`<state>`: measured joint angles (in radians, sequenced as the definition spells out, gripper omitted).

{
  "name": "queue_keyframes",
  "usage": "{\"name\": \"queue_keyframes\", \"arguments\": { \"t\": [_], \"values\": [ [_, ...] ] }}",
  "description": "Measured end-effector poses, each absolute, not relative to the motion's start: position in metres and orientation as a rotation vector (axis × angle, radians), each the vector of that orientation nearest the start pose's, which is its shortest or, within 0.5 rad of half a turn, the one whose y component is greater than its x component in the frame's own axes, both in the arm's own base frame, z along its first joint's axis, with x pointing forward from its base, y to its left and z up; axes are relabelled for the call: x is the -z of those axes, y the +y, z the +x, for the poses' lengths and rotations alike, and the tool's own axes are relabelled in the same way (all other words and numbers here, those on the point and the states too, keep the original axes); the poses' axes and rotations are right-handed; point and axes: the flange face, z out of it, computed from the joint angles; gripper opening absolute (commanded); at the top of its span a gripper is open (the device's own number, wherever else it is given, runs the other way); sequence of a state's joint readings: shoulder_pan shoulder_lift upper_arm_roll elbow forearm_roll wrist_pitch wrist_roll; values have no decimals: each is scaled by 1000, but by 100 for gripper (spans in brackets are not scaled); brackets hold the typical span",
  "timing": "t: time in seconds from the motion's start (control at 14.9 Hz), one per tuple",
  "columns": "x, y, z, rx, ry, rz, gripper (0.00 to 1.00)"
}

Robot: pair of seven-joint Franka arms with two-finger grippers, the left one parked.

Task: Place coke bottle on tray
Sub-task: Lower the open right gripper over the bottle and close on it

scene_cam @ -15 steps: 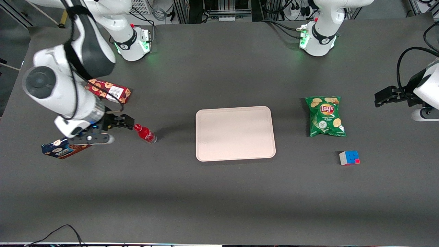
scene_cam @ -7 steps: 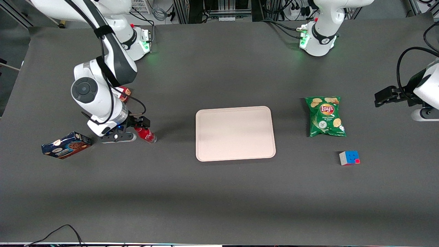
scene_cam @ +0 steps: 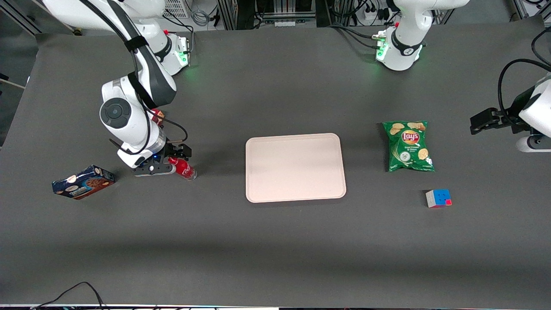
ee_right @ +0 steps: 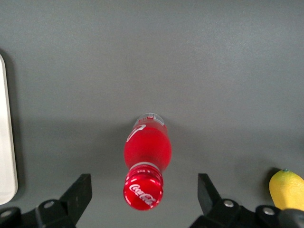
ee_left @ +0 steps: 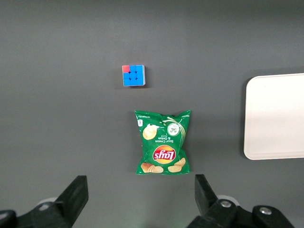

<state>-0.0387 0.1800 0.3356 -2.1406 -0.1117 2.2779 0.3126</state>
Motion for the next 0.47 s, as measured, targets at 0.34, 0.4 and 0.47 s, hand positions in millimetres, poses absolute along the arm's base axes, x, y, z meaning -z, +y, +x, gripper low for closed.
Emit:
{"name": "queue_keyframes", "arguments": {
  "t": [0.34,0.4,0.47],
  "values": [
    [-322,157,534,-28,-83,-3173,23],
    [-323,157,534,-24,-83,-3173,17],
    [-323,157,535,-18,-83,-3172,10]
  ]
}}
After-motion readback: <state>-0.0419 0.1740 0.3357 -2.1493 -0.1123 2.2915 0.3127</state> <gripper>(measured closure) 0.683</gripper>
